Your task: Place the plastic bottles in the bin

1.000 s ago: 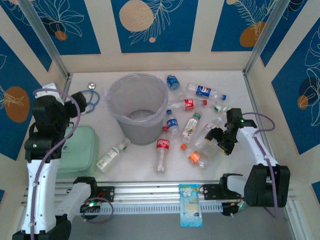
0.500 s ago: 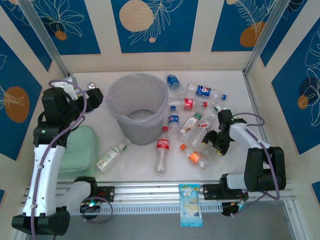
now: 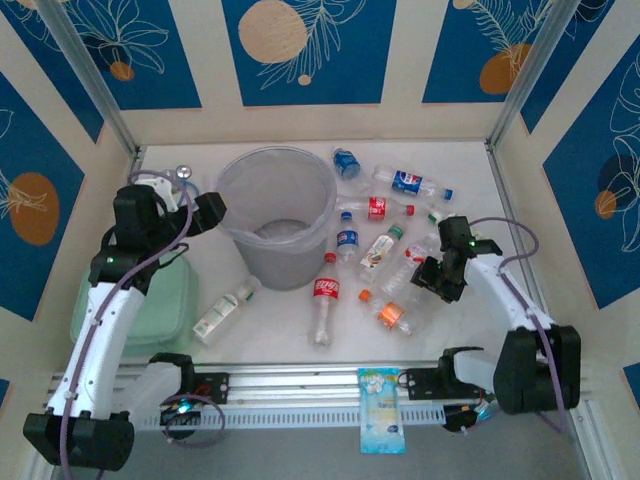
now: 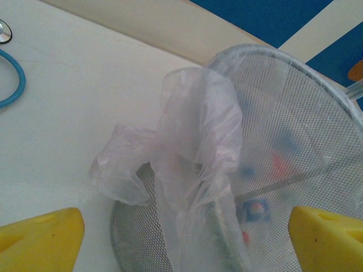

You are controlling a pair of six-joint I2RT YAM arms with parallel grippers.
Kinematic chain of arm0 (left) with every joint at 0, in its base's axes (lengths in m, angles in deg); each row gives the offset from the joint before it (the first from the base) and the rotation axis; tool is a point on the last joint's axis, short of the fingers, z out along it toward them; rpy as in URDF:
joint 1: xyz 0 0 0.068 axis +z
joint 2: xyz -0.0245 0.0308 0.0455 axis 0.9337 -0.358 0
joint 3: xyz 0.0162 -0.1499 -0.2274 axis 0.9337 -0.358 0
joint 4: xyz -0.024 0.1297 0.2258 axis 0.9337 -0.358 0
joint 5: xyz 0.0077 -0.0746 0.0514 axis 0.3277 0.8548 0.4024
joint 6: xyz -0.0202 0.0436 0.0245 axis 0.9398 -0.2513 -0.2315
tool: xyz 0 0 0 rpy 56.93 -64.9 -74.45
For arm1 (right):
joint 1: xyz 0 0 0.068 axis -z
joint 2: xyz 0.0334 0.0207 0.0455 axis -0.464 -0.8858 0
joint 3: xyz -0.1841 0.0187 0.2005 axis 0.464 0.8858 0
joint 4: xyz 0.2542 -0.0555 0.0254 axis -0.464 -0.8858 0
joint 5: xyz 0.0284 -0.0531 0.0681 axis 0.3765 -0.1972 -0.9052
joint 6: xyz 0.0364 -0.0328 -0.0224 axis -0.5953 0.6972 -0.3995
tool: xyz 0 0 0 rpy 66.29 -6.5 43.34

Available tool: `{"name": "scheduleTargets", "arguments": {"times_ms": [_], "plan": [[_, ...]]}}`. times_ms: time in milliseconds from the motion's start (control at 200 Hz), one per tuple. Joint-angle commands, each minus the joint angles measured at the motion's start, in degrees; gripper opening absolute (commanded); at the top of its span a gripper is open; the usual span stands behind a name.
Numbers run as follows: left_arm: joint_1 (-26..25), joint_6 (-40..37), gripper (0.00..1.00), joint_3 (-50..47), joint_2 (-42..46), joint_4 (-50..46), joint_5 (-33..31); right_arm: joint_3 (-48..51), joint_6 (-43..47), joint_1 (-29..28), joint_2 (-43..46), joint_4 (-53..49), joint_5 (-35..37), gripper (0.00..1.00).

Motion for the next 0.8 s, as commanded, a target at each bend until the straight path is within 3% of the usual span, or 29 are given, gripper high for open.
{"name": "scheduleTargets", "arguments": {"times_ms": [0,230,430,645,795], "plan": [[-0.5,1.2,0.91,-2.0,0.8,2.2,1.7,-3.5,0.6,0.1,4.8,-3.8,-3.3,0.46],[-3.1,3.6,0.82,-3.1,-1.0,5.2,3.5,-14.4,2.8,0.1,9.9,-7.5,-10.5,0.37],[-6.3,3.8,0.81,-2.8,-2.1,2.5,-1.3,-25.7,2.4,-1.8,10.7,-6.8,-18.7,0.25],[-8.2,4.1,0.76,-2.4,-1.7,1.4,-4.5,-38.5,-1.1,-12.3,9.2,0.4,-17.6,0.13],[-10.8,4.2,0.74,-2.1,-2.4,0.3,-7.3,-46.8,2.1,-22.2,1.5,4.4,-14.0,0.08]]}}
